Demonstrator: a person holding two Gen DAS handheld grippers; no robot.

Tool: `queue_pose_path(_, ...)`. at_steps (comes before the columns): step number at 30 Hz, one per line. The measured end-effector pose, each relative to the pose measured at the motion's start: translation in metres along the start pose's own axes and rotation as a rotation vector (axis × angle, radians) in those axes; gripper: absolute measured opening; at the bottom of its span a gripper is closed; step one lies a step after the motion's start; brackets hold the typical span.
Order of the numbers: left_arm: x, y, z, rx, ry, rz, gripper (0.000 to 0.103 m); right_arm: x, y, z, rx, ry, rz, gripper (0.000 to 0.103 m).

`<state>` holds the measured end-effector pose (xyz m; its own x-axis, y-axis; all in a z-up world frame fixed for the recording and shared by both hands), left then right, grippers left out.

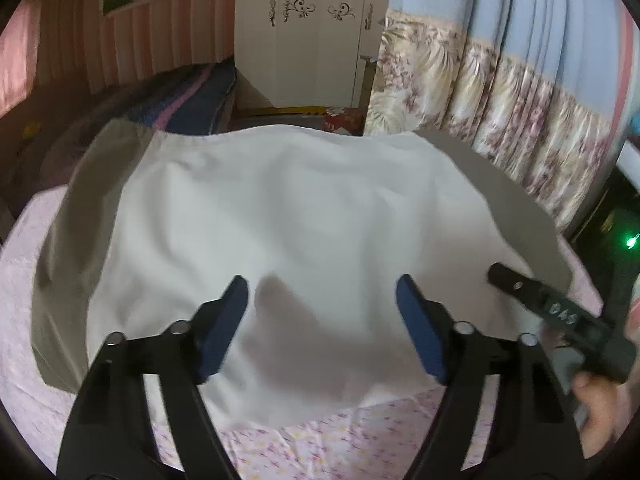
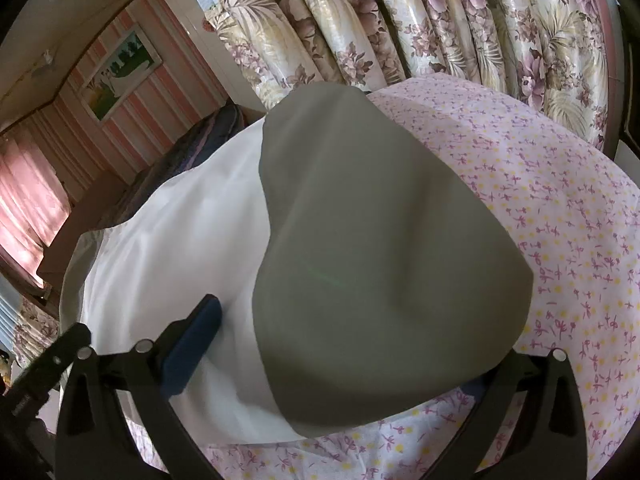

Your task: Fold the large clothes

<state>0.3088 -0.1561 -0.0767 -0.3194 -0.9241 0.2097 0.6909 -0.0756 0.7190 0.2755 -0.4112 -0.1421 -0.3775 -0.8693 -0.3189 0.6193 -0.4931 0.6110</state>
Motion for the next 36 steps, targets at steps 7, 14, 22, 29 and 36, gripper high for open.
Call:
queue_pose_path(7, -0.003, -0.014, -0.038, -0.110, 0.012, -0.035, 0.056, -0.001, 0.001, -0.001, -0.003, -0.012, 0.008, 0.102)
queue_pose_path(14, -0.015, -0.019, -0.059, -0.174, -0.030, 0.013, 0.058, -0.013, 0.007, -0.011, -0.010, -0.026, 0.024, 0.101)
queue_pose_path(22, -0.017, -0.021, -0.060, -0.174, -0.062, 0.033, 0.058, -0.030, 0.022, -0.029, -0.054, 0.076, 0.002, 0.049)
queue_pose_path(29, -0.023, -0.019, -0.061, -0.176, -0.105, 0.068, 0.058, -0.088, 0.041, 0.014, 0.064, 0.087, 0.230, 0.028)
queue_pose_path(36, -0.026, -0.016, -0.061, -0.183, -0.138, 0.078, 0.059, -0.153, 0.039, 0.051, 0.121, 0.102, 0.428, 0.023)
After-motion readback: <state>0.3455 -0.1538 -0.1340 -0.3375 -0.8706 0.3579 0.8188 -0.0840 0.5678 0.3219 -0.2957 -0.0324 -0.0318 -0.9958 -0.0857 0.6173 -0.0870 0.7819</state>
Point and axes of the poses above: each gripper's, at about its wrist camera, not at the fingertips, and z roughly against the way its jaws point, x to its right, y to its top, the point moved 2 cm from there along -z, roughly the way its jaws point, and after that the axes turned 9 degrees about -y, right-handed, at the moved point
